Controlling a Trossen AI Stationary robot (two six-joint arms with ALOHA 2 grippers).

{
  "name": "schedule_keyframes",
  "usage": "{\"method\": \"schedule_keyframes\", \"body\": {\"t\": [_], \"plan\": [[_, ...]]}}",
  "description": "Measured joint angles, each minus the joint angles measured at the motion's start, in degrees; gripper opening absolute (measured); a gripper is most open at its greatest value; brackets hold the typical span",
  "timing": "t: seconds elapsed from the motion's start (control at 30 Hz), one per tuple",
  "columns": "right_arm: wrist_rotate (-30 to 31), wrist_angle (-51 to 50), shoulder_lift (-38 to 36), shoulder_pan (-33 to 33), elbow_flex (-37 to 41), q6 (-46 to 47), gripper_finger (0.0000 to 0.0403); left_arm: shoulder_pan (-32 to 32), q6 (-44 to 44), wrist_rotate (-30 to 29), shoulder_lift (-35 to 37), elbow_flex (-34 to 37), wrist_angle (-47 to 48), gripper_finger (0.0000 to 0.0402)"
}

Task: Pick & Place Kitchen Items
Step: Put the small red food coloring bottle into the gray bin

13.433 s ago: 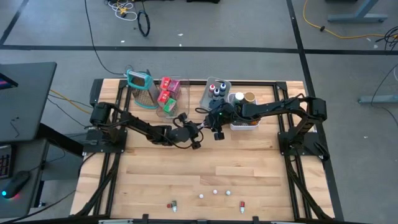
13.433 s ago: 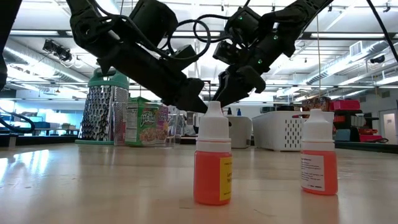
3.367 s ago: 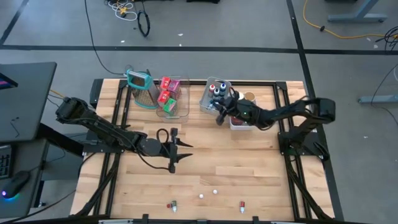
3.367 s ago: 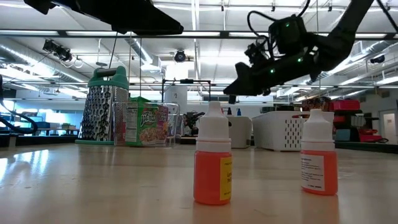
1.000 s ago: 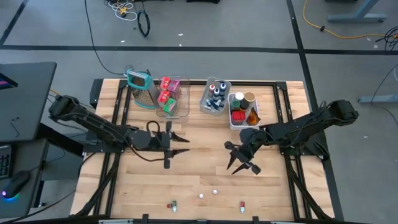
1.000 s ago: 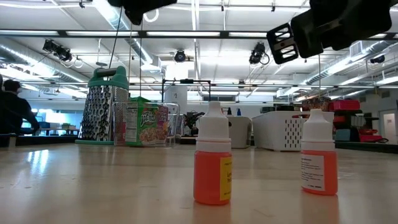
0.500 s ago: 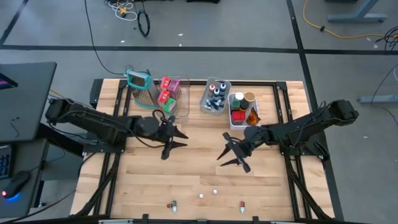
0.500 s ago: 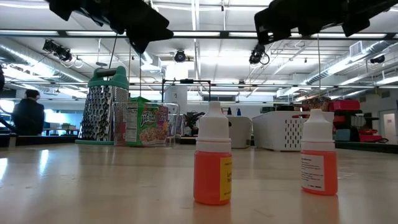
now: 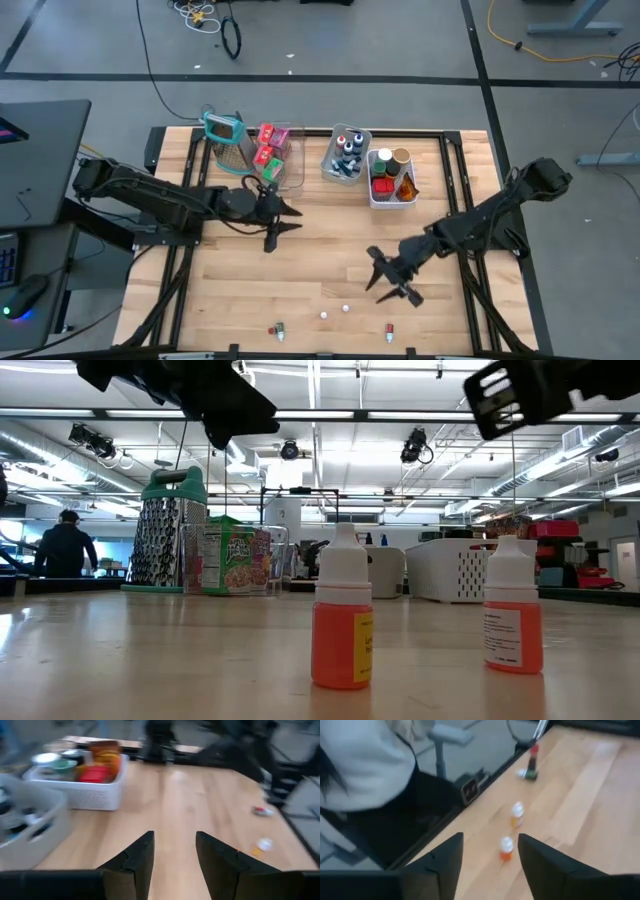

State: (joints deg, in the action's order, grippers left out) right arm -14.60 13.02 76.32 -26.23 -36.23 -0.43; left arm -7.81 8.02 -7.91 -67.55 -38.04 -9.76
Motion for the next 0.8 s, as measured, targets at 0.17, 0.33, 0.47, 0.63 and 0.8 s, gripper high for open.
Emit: {"method": "schedule_keyframes", "body": {"t": [0.17,0.33,0.47,0.63,0.8], "plan": [[2.7,-1.3,3.8,-6.4,0.0,1.1,0.0221,0.0,2.3,-6.4,0.0,0.0,-0.1,0.0153],[3.7,-1.5,8.6,-12.4,0.0,4.4,0.0226,0.0,4.3,-6.3,0.0,0.0,-0.2,0.0153],[6.7,-2.4,14.3,-16.9,0.0,7.3,0.0226,0.0,6.4,-6.0,0.0,0.0,-0.1,0.0153],[11.1,1.3,21.1,-20.7,-1.6,3.0,0.0226,-0.1,6.6,-5.2,0.0,0.0,0.0,0.0153],[14.9,1.7,26.4,-21.9,-4.3,-2.2,0.0226,-0.1,6.6,-4.5,0.0,0.0,-0.1,0.0153]]}}
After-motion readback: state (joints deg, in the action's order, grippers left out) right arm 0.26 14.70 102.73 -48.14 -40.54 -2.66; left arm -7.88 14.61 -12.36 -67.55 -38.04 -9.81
